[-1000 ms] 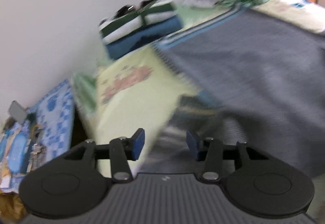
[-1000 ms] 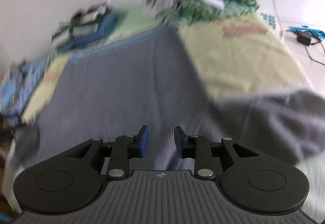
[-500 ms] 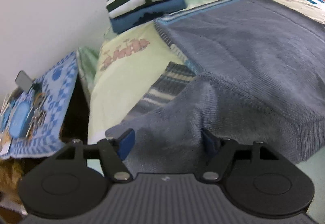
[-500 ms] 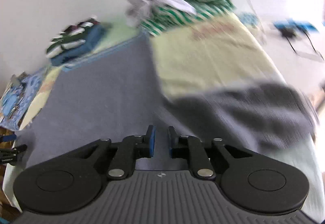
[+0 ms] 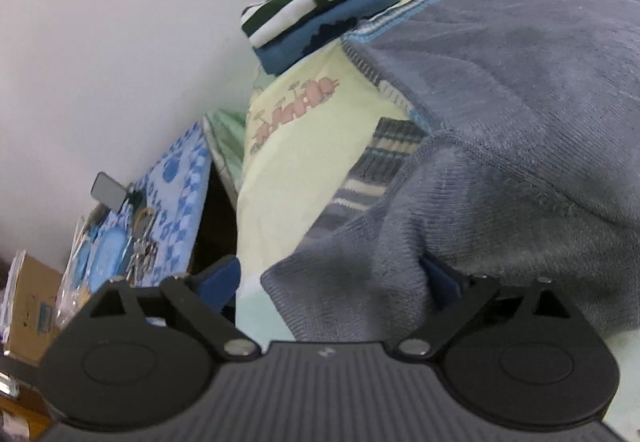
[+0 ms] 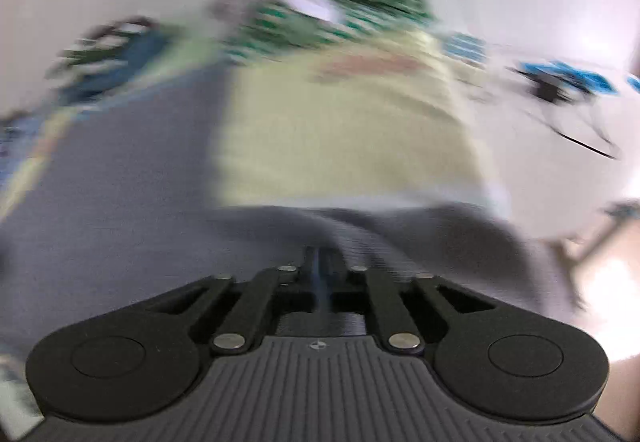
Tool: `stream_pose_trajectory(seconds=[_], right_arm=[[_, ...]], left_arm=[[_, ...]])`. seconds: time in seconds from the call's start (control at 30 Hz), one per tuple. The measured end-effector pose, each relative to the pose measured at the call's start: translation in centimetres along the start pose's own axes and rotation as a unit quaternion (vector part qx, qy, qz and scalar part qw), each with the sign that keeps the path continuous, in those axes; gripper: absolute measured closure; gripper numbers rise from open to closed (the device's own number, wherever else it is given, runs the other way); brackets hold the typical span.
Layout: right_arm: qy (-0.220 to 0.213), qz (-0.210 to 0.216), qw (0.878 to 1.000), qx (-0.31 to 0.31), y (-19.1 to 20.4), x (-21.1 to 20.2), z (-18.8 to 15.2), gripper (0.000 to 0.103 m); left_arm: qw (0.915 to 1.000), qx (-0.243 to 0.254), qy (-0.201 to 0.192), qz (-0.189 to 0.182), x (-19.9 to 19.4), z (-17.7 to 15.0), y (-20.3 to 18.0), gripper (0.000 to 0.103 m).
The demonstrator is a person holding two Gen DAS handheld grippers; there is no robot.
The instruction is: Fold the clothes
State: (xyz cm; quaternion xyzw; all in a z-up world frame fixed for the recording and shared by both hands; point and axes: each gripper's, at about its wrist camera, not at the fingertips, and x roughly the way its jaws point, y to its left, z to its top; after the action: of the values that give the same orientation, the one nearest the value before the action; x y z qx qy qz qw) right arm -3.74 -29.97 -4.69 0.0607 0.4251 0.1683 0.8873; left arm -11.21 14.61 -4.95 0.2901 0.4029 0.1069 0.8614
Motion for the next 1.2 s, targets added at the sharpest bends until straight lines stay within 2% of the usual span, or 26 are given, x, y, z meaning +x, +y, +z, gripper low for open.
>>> stream_pose_trajectory(seconds=[0.07,0.13,0.2,0.27,0.33,0.37,0.4,0.47,0.57,0.7,0.77,0.8,0.87,0.93,0.97,1.03,1.07,1.1,1.13,1.17,1.2], right_arm=[[0.013,0.050,0.999,-0.013,2.7,0.2,-0.9,0.093],[0.032,0.090,0.995,-0.028,5.0,0.7,-1.8,0.093],[0.043,0.103,0.992,-0.051,6.3,1.1,-2.5,0.092],[0.039,0.073,0.993,-0.079,6.5,1.1,-2.9,0.092],[0.044,0.064,0.994,-0.070,6.2,0.8,-2.6,0.091],[0.046,0.060,0.995,-0.066,6.0,0.6,-2.4,0.087],[0.047,0.068,0.995,-0.063,6.1,0.4,-2.3,0.087],[0.042,0.114,0.991,-0.059,7.0,0.1,-2.3,0.087],[0.063,0.167,0.981,-0.070,9.6,1.3,-2.8,0.086],[0.084,0.168,0.972,-0.142,11.8,2.0,-4.2,0.084],[0.105,0.174,0.962,-0.182,12.1,1.7,-4.5,0.084],[0.116,0.175,0.957,-0.200,12.1,1.5,-4.4,0.085],[0.120,0.161,0.958,-0.203,11.6,1.0,-3.8,0.086],[0.098,0.178,0.960,-0.190,10.7,-0.5,-3.2,0.081],[0.091,0.189,0.957,-0.202,10.7,-1.3,-3.3,0.080],[0.091,0.204,0.939,-0.261,11.7,-2.4,-4.5,0.074],[0.088,0.211,0.927,-0.298,12.4,-2.9,-5.2,0.070],[0.079,0.216,0.910,-0.344,13.2,-3.3,-6.1,0.066],[0.066,0.217,0.891,-0.393,14.2,-3.6,-7.1,0.053],[0.055,0.216,0.869,-0.442,15.1,-3.6,-8.0,0.045],[0.047,0.214,0.847,-0.484,16.0,-3.5,-8.7,0.044]], left_arm=[[0.9996,0.022,0.007,0.018,-0.7,0.3,-0.9,0.017],[0.9998,0.003,0.016,0.009,-2.1,0.9,-1.2,0.039],[0.9999,-0.016,0.001,0.001,-4.6,1.2,-2.1,0.039],[0.9992,-0.026,-0.018,-0.025,-6.9,1.6,-3.6,0.035],[0.9971,-0.036,-0.037,-0.055,-9.0,2.2,-5.2,0.033],[0.9956,-0.042,-0.047,-0.069,-9.6,2.7,-6.0,0.034],[0.9938,-0.050,-0.055,-0.082,-10.0,3.2,-6.9,0.036],[0.9914,-0.054,-0.059,-0.103,-9.8,3.8,-8.4,0.038],[0.9944,-0.023,-0.033,-0.098,-8.3,3.6,-10.9,0.048],[0.9961,0.011,-0.021,-0.086,-8.8,2.7,-11.6,0.051],[0.9953,0.023,-0.009,-0.094,-9.4,2.3,-11.7,0.064],[0.9953,0.029,-0.010,-0.091,-9.9,2.1,-11.7,0.066],[0.9957,0.040,-0.014,-0.083,-11.1,1.7,-11.8,0.062],[0.9960,0.017,-0.033,-0.081,-12.5,1.4,-10.8,0.060],[0.9951,0.012,-0.046,-0.086,-13.4,1.1,-10.5,0.057],[0.9921,0.058,-0.067,-0.089,-14.7,0.6,-11.0,0.042],[0.9896,0.082,-0.077,-0.090,-15.3,0.3,-11.4,0.041],[0.9849,0.121,-0.083,-0.093,-15.5,0.0,-12.0,0.041],[0.9784,0.161,-0.088,-0.096,-15.7,-0.3,-12.8,0.040],[0.9708,0.197,-0.093,-0.101,-15.7,-0.5,-13.4,0.039],[0.9637,0.225,-0.097,-0.105,-15.7,-0.6,-13.9,0.038]])
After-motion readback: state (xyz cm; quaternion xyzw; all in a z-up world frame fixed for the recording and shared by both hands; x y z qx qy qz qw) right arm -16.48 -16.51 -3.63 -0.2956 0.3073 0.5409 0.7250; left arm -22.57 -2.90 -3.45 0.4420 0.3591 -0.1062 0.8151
